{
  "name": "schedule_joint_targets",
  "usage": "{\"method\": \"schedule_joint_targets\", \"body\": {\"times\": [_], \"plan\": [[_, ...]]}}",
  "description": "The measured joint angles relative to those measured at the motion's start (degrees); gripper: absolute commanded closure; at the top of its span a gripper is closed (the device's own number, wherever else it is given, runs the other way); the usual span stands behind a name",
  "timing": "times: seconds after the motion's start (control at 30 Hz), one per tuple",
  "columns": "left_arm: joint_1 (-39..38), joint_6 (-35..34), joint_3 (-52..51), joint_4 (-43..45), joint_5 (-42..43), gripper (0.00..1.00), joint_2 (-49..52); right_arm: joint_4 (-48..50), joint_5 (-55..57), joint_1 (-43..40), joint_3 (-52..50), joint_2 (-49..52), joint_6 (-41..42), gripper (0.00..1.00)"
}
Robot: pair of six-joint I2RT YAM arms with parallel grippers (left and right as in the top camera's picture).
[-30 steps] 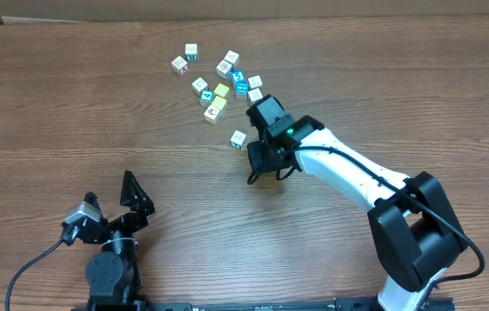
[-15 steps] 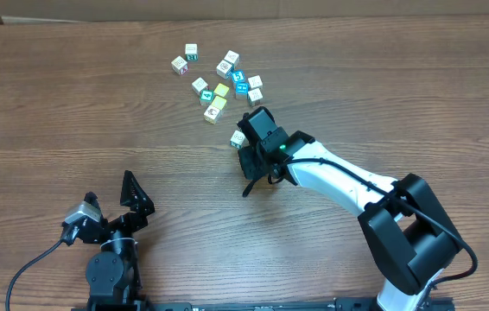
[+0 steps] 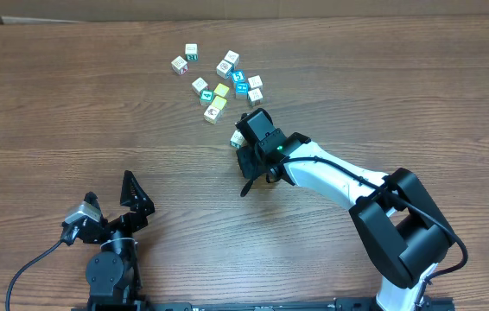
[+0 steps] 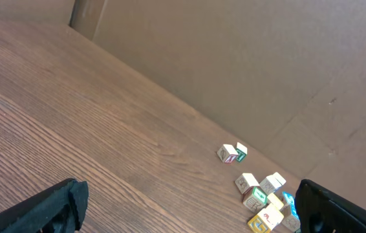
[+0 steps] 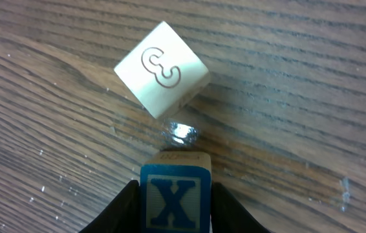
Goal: Form a circle
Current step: 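Lower the held blue X block beside the cream 3 block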
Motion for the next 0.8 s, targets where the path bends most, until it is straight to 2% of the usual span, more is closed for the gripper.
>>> {"method": "schedule_joint_targets", "body": {"times": [0.03, 0.07, 0.27, 0.33, 0.43, 0.8], "plan": [[0.0, 0.0, 0.02, 0.0, 0.02, 0.0, 0.0, 0.13, 0.0, 0.0, 0.0, 0.04, 0.07, 0.58], [0.0, -0.02, 0.02, 0.0, 0.02, 0.0, 0.0, 0.2, -0.02, -0.02, 0.0, 0.11, -0.02, 0.57], [0.0, 0.0, 0.02, -0.02, 0.02, 0.0, 0.0, -0.81, 0.0, 0.0, 0.0, 0.33, -0.15, 0.57], [0.0, 0.0, 0.02, 0.0, 0.02, 0.0, 0.0, -0.94, 0.0, 0.0, 0.0, 0.35, -0.15, 0.6], [0.0, 0.0, 0.02, 0.0, 0.02, 0.0, 0.0, -1.62, -0.02, 0.0, 0.0, 0.37, -0.39, 0.75], [0.0, 0.0, 0.02, -0.02, 0.02, 0.0, 0.0, -1.36, -0.04, -0.02, 0.0, 0.37, -0.13, 0.76]]}}
